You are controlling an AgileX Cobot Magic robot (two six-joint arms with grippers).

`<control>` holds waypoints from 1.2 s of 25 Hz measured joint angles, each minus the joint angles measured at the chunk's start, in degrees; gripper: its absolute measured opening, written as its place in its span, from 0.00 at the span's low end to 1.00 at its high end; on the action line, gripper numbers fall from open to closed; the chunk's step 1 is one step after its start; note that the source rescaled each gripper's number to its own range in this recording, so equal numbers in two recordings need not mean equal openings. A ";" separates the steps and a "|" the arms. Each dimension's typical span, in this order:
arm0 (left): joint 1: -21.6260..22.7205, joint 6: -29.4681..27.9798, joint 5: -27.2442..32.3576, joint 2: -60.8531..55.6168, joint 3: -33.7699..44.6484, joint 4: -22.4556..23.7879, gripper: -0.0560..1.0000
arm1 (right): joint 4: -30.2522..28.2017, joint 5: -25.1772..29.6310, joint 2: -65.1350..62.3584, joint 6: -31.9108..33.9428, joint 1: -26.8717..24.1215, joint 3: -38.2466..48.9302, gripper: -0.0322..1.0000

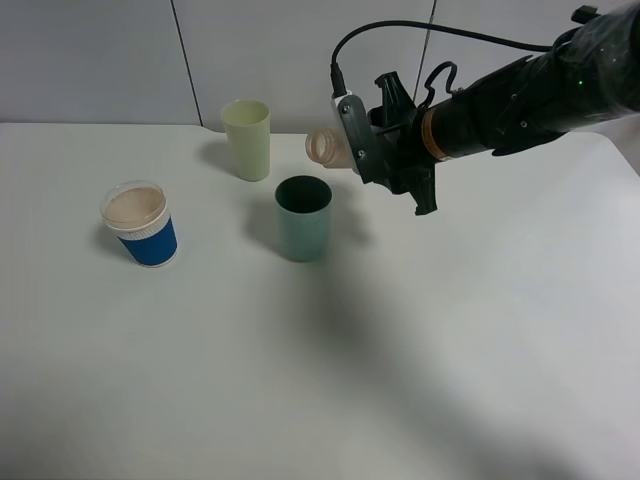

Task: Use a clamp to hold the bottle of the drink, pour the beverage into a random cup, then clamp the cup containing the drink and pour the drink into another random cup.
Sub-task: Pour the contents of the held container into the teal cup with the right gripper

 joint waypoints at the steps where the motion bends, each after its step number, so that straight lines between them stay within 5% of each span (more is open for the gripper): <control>1: 0.00 0.00 0.00 0.00 0.00 0.00 0.60 | 0.00 0.00 0.00 0.00 0.00 0.00 0.06; 30: 0.00 0.06 0.00 0.00 0.00 0.00 0.60 | 0.00 3.00 0.00 -10.58 0.74 -0.53 0.06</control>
